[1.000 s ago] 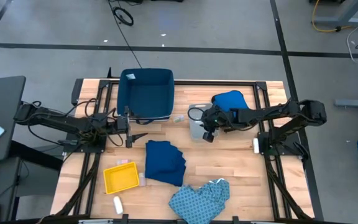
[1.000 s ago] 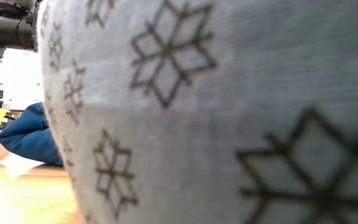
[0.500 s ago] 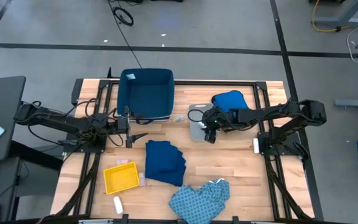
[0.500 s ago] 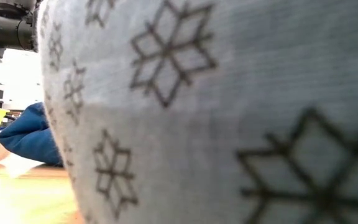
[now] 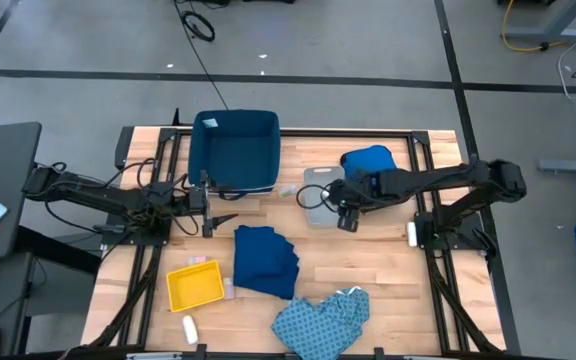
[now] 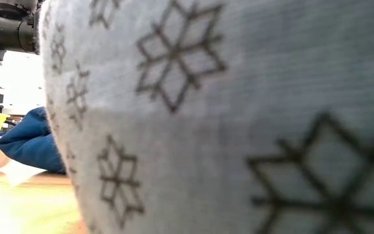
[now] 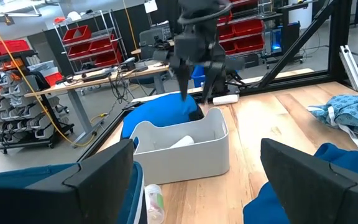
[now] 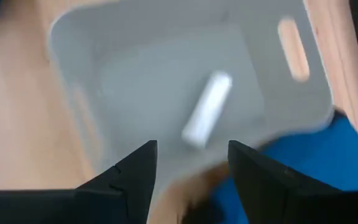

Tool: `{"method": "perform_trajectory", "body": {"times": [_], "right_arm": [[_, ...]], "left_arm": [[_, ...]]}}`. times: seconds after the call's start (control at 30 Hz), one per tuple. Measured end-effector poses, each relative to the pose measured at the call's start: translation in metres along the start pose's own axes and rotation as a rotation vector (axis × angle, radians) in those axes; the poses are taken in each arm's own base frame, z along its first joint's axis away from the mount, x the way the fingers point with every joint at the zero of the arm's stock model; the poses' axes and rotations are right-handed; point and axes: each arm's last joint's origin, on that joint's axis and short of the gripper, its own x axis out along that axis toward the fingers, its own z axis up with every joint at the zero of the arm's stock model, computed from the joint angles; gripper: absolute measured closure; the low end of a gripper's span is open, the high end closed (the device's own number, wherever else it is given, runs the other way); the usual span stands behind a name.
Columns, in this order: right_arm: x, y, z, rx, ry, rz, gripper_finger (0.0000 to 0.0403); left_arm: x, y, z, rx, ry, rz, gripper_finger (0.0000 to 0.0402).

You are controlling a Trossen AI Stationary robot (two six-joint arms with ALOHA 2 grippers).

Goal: Pick & place medical supplies in basket/bin
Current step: Put the right white rolled gauze into the gray bin

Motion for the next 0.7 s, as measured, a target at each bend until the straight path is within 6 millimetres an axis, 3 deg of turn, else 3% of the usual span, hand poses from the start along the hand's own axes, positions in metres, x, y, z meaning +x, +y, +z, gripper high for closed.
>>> {"method": "perform_trajectory", "body": {"times": [0.13,0.27,0.53,0.7], "right_arm": [[-0.029,0.006,-0.006,0.021,0.129,-0.011,0.0197],[-0.036,0.011,-0.022,0.049,0.299,-0.002,0.0194],[-0.008,0.018,-0.075,0.214,0.697,-0.004,0.017],[0.017,0.019,-0.109,0.328,0.841,-0.051,0.017]], "left_arm": [[0.0,0.0,0.0,0.001,-0.001,-0.004,0.0047],[0.0,0.0,0.0,0.001,-0.001,-0.007,0.0047],[0.0,-0.001,0.0,0.001,-0.009,-0.041,0.0047],[0.0,-0.001,0.0,0.012,-0.013,-0.05,0.0047]]}}
